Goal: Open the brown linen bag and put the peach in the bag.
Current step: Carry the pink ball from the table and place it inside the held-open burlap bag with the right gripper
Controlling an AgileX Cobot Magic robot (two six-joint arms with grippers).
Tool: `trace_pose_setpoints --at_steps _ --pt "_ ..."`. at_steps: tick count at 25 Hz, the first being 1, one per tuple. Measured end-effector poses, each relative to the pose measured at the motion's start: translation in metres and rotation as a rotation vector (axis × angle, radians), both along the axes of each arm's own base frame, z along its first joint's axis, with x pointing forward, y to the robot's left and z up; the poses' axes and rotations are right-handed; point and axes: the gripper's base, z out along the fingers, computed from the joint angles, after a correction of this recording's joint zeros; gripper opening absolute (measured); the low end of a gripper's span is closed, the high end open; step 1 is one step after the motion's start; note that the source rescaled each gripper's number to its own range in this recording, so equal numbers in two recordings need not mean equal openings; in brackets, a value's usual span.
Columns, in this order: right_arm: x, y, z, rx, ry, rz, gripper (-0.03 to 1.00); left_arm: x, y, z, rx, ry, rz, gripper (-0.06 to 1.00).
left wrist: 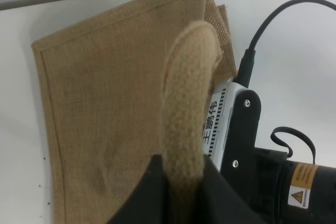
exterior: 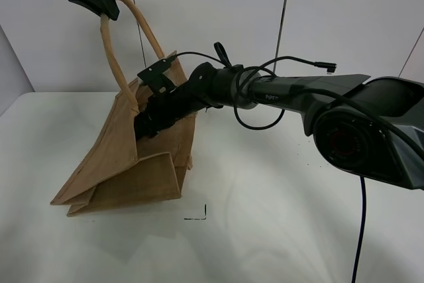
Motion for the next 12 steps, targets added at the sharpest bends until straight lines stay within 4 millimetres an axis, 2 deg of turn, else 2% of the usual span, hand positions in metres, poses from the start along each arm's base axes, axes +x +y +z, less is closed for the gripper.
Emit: trace_pose_setpoints --at_steps 2,6,9,12 --pt "0.000 0.000 0.000 -0.007 0.006 0.000 0.93 0.000 0.000 0.000 0.000 0.000 0.000 0.00" --pt "-0.006 -0.007 0.006 -0.081 0.072 0.006 0.99 0.000 0.000 0.000 0.000 0.000 -0.001 0.00" --pt "-0.013 -0.019 0.027 -0.182 0.147 -0.033 1.00 0.000 0.000 0.000 0.000 0.000 -0.001 0.00" --pt "-0.016 -0.044 0.060 -0.263 0.238 -0.156 1.00 0.000 0.000 0.000 0.000 0.000 -0.001 0.00"
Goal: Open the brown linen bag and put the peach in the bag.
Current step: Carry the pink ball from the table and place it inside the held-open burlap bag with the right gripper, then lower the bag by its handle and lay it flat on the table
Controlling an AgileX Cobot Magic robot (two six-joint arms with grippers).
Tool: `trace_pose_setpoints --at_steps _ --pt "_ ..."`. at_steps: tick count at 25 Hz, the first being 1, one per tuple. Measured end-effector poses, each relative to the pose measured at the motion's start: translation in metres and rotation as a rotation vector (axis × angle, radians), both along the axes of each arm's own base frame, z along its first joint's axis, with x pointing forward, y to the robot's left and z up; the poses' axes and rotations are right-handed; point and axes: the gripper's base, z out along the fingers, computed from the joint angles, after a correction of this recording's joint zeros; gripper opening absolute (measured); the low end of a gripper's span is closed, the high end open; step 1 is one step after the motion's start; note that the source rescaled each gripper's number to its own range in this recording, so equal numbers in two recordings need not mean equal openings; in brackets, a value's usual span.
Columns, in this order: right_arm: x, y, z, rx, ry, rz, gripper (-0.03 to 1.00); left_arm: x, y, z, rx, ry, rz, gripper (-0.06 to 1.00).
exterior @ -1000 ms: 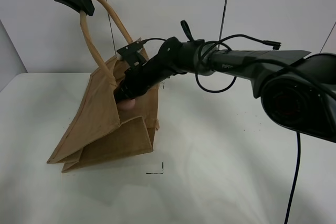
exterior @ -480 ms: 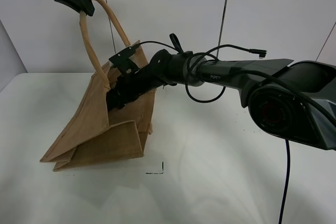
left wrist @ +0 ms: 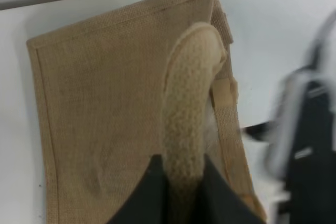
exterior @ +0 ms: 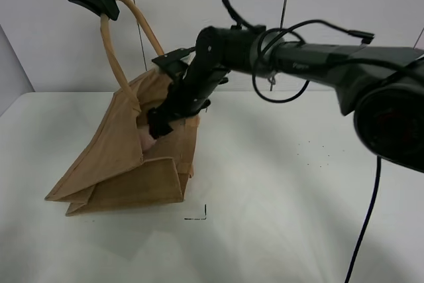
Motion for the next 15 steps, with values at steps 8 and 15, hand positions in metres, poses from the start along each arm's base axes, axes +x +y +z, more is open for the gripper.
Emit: trace_pose_setpoints --at_steps 8,15 --pt "0.029 -0.080 0.017 -0.123 0.144 -0.264 1.00 0.000 -0.001 0.000 -0.009 0.002 -0.003 0.00" --pt "0.066 -0.173 0.015 -0.174 0.173 -0.492 1.00 -0.001 -0.001 0.001 -0.010 0.000 -0.003 0.00"
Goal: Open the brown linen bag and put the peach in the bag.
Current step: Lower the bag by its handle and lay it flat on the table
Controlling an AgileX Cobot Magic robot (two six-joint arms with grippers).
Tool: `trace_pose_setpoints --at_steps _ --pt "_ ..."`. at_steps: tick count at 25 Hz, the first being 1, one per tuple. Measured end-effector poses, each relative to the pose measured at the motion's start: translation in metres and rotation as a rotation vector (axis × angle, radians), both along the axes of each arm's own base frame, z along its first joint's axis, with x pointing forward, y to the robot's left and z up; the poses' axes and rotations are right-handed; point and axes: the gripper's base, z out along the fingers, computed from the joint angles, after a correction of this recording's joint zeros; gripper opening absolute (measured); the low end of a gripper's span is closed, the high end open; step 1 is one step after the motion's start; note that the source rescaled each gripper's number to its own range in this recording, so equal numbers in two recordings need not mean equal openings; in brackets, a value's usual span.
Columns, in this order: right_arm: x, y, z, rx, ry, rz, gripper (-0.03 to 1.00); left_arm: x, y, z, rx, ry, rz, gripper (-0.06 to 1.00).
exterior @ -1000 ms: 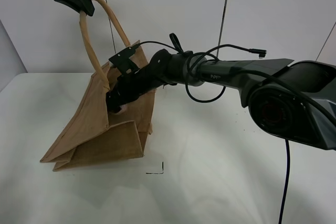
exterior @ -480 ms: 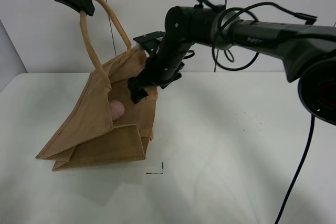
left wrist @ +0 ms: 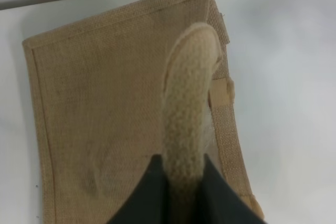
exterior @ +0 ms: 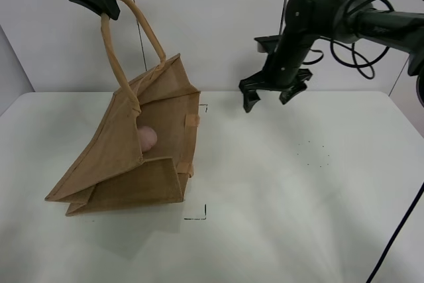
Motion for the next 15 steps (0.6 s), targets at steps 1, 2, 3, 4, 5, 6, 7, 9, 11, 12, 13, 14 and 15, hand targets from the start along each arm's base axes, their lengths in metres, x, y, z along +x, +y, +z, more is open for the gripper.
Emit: trace_pose_setpoints --at_steps 1,2,3,4,5,6,7,9,11,12,13,14,15 --pt "0.004 -0.014 0.000 -0.003 0.003 -0.032 1.00 0.000 0.000 0.000 0.000 0.000 0.000 0.00" --pt "0.008 -0.030 0.000 -0.005 0.007 -0.069 1.00 -0.001 0.000 0.001 -0.001 -0.002 0.000 0.00" --pt "0.011 -0.045 0.000 -0.007 0.013 -0.103 1.00 -0.001 0.000 0.001 -0.001 -0.003 0.000 0.00" --pt "0.013 -0.059 0.000 -0.008 0.019 -0.134 1.00 -0.001 0.000 0.001 -0.001 -0.003 0.000 0.00" --pt "0.014 -0.069 -0.001 -0.010 0.024 -0.159 1.00 -0.001 0.000 0.002 -0.001 -0.004 0.000 0.00" --pt "0.015 -0.080 -0.001 -0.012 0.031 -0.184 1.00 -0.001 0.000 0.002 -0.001 -0.004 0.000 0.00" --pt "0.015 -0.088 -0.001 -0.014 0.045 -0.202 1.00 -0.001 0.000 0.002 -0.001 -0.004 0.000 0.00" --pt "0.013 -0.098 -0.002 -0.019 0.079 -0.221 1.00 -0.001 0.000 0.002 -0.001 -0.004 -0.001 0.00" --pt "0.012 -0.101 -0.002 -0.022 0.096 -0.222 1.00 -0.001 0.000 0.002 -0.001 -0.004 -0.001 0.00" --pt "0.012 -0.101 -0.002 -0.020 0.098 -0.222 1.00 -0.001 0.000 0.002 -0.001 -0.004 -0.001 0.00" --pt "0.011 -0.100 -0.001 -0.018 0.098 -0.220 1.00 -0.001 0.000 0.002 -0.001 -0.004 -0.001 0.00" --pt "0.011 -0.099 0.001 -0.014 0.094 -0.220 1.00 -0.001 0.000 0.002 -0.001 -0.004 -0.001 0.00" --pt "0.009 -0.099 0.005 -0.011 0.089 -0.221 1.00 -0.002 0.000 0.002 -0.001 -0.005 -0.001 0.00"
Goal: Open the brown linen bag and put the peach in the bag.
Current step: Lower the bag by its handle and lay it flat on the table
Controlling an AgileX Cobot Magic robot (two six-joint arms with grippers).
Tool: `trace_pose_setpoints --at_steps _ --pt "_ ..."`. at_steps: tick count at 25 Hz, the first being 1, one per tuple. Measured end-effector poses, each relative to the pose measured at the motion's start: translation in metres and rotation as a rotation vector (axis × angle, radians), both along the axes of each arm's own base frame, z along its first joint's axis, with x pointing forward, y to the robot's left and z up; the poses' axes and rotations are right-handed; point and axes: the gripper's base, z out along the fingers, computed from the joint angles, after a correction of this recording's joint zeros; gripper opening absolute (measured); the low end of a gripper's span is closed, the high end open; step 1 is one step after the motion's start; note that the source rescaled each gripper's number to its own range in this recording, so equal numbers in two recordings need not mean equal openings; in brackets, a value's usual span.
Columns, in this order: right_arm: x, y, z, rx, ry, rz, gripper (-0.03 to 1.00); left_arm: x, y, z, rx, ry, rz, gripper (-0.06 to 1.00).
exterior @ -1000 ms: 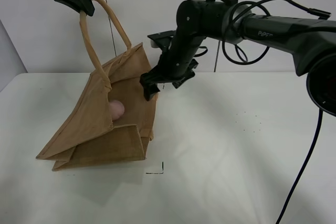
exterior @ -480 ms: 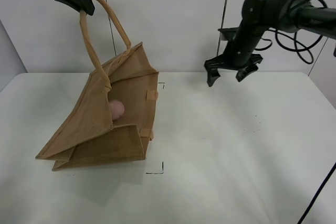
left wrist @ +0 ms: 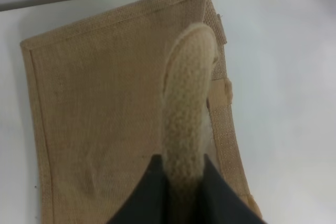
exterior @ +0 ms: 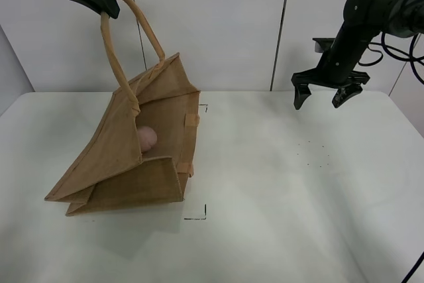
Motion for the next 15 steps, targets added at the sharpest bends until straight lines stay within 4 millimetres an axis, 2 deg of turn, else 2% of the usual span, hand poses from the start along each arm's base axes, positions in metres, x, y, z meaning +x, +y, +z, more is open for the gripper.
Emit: trace_pose_setpoints --at_steps 3,6,9,15 --pt "-0.014 -0.001 0.016 0.001 -0.012 0.000 1.00 0.000 0.000 0.000 0.000 0.000 0.000 0.00" --pt "-0.048 -0.003 0.039 0.001 -0.011 0.001 1.00 0.000 0.000 0.000 0.000 0.000 0.000 0.00" --pt "-0.099 -0.007 0.063 0.001 -0.009 0.001 1.00 0.000 0.000 0.000 0.000 0.000 0.000 0.00" --pt "-0.214 -0.016 0.075 -0.001 0.010 0.008 1.00 0.000 0.000 0.000 0.000 0.000 0.000 0.00"
